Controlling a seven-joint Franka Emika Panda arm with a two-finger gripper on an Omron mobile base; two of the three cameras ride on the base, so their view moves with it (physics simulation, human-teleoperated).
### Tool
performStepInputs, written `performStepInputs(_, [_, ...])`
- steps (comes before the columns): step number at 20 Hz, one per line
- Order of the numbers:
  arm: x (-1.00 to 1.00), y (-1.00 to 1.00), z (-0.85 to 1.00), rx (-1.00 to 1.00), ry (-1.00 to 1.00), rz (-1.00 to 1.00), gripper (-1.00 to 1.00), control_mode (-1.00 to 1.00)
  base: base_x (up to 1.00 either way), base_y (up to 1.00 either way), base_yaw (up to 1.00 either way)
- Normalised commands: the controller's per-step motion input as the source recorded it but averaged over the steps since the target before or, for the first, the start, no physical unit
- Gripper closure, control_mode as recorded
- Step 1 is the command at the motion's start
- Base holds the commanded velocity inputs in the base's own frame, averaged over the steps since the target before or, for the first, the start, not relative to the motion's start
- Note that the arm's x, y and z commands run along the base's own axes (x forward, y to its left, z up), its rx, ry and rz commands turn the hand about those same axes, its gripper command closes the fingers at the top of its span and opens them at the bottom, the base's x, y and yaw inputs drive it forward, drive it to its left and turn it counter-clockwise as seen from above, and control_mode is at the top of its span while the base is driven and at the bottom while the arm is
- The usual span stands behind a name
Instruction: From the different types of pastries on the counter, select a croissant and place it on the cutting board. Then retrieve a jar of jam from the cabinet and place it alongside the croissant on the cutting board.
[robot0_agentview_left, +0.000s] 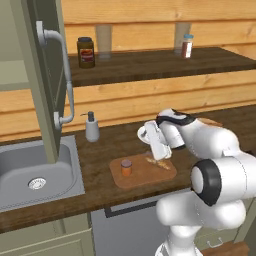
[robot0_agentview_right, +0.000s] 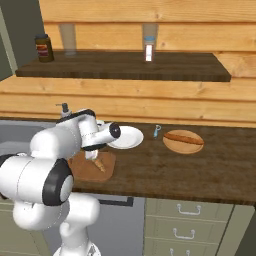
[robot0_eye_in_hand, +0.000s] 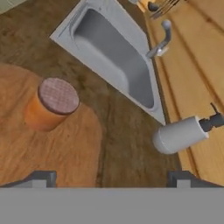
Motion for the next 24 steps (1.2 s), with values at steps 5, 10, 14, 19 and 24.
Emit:
performStepInputs(5, [-0.40, -0.70, 0.25, -0.41, -0.38, 0.18, -1.00, -1.00, 0.00, 0.00, 0.00])
performStepInputs(10, [-0.32, -0.76, 0.23, -0.42, -0.43, 0.23, -1.00, -1.00, 0.00, 0.00, 0.00])
performStepInputs(14, [-0.37, -0.87, 0.18, -0.40, -0.35, 0.29, -1.00, -1.00, 0.00, 0.00, 0.00])
performStepInputs(19, [-0.13, -0.36, -0.11, -0.26, -0.14, 0.22, -1.00, -1.00, 0.00, 0.00, 0.00])
performStepInputs(24, [-0.28, -0.20, 0.03, 0.00, 0.04, -0.22, -1.00, -1.00, 0.00, 0.00, 0.00])
